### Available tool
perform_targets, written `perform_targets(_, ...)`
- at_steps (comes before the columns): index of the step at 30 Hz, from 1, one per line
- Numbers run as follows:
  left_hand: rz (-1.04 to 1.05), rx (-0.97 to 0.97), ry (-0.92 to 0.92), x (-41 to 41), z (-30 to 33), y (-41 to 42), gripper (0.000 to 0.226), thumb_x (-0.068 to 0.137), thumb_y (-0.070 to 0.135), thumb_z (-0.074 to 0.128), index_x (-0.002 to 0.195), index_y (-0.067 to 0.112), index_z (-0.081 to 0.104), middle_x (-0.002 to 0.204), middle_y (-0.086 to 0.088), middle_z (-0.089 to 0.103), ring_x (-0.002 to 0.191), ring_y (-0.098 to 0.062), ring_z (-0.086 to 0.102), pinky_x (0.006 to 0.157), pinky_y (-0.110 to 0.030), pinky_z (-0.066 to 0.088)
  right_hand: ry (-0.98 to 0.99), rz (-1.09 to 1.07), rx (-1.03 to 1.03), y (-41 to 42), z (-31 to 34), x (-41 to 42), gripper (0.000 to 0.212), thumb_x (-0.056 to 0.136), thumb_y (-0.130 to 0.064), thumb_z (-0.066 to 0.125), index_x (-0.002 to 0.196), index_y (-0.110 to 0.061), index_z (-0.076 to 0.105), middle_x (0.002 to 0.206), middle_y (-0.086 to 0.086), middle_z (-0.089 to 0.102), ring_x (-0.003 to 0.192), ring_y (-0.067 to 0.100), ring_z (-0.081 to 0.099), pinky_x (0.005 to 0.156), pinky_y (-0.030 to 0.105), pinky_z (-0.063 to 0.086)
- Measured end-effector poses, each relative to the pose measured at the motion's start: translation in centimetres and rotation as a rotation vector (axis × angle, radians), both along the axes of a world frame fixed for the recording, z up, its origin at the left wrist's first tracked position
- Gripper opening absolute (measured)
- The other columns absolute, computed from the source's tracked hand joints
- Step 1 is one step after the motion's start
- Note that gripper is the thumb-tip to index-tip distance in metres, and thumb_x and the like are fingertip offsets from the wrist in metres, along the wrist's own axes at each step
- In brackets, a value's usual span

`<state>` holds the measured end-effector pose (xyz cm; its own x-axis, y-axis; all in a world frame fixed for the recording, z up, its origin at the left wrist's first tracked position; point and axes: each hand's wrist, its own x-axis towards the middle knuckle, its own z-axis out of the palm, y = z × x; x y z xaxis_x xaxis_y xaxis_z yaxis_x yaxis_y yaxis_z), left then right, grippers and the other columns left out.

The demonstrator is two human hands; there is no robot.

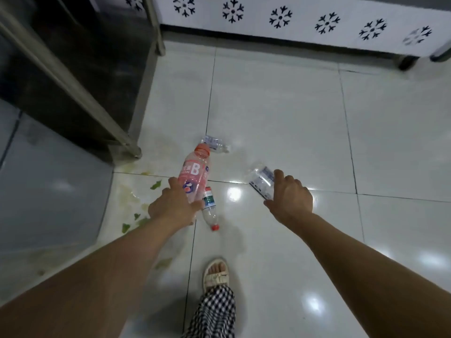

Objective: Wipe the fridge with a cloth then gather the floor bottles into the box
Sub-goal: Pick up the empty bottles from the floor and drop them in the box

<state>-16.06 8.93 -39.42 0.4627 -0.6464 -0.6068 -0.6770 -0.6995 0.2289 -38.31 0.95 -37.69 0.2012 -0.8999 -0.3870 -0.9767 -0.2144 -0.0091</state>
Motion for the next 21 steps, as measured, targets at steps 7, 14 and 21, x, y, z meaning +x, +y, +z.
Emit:
perform_targets(7,0.147,0.023,0.055,0.1,-2.4,-7.5,0.071,0.079,0.053,0.064,0.126,0.012,0.029,0.117,-0.010,0.057,0.103,-0.030,0.059,0.085,-0.041,0.049,-0.010,0.078,0.063,-10.8,-3.2,2.0,0.061,0.083,-0.039,0.066,0.127,-0.013,0.033,0.113,0.009,0.055,0.105,0.028,0.054,0.074,0.032,0.035)
perform_targets(14,0.309,0.080,0.048,-1.6,-7.6,-14.9,0.074,0.081,0.058,0.058,0.127,0.008,0.028,0.118,-0.013,0.057,0.104,-0.032,0.059,0.089,-0.045,0.050,-0.034,0.245,0.122,-22.6,-8.9,4.7,0.063,0.083,-0.045,0.067,0.125,-0.011,0.035,0.111,0.010,0.057,0.101,0.028,0.057,0.071,0.034,0.041)
perform_targets(21,0.561,0.052,0.083,-2.9,-15.8,-21.6,0.075,0.083,0.054,0.059,0.131,0.006,0.026,0.123,-0.016,0.054,0.107,-0.034,0.058,0.090,-0.047,0.050,-0.088,0.330,0.223,-30.5,-19.0,6.2,0.061,0.082,-0.046,0.067,0.120,-0.009,0.038,0.111,0.013,0.057,0.102,0.031,0.057,0.074,0.035,0.043)
